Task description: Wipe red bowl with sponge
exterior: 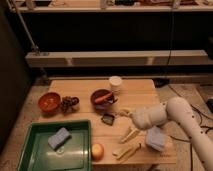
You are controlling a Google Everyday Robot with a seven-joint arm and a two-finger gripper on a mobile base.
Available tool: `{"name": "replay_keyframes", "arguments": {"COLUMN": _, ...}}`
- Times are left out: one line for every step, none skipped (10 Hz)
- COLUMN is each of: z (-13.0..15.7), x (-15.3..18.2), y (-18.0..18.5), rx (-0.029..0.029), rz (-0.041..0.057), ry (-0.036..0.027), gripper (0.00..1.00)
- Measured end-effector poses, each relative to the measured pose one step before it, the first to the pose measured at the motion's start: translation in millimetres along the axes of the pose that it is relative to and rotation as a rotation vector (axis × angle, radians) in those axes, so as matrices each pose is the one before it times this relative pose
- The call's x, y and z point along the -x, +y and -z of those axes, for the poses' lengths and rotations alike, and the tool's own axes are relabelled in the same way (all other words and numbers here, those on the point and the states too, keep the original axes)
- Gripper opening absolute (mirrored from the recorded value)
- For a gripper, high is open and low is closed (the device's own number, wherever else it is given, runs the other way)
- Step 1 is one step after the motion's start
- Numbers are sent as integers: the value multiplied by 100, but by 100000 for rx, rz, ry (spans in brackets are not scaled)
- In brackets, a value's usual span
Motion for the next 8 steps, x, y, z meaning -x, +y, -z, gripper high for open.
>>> {"name": "replay_keyframes", "arguments": {"z": -1597, "x": -636, "y": -1269, "rx": -3447, "rz": 4488, "ry": -2210, "gripper": 80}}
{"name": "replay_keyframes", "arguments": {"z": -1431, "x": -568, "y": -1316, "rx": -3137, "rz": 4418, "ry": -2319, "gripper": 80}}
{"name": "replay_keyframes", "arguments": {"z": -500, "x": -216, "y": -445, "rx": -1059, "rz": 1573, "ry": -768, "gripper": 80}}
{"name": "replay_keyframes", "arguments": {"z": -60, "x": 1, "y": -29, "rx": -69, "rz": 63, "ry": 82, "gripper": 80}}
{"name": "replay_keyframes", "arguments": {"z": 75, "x": 20, "y": 3, "rx": 116, "rz": -62, "ry": -67, "gripper": 80}}
{"name": "replay_keyframes", "arguments": {"z": 108, "x": 179, "y": -18, "rx": -213, "rz": -55, "ry": -244, "gripper": 80}}
{"name": "replay_keyframes", "arguments": {"z": 49, "x": -121, "y": 288, "rx": -1238, "rz": 1958, "ry": -1868, "gripper": 80}}
{"name": "replay_keyframes", "arguments": {"z": -31, "x": -591, "y": 606, "rx": -897, "rz": 3161, "ry": -1752, "gripper": 80}}
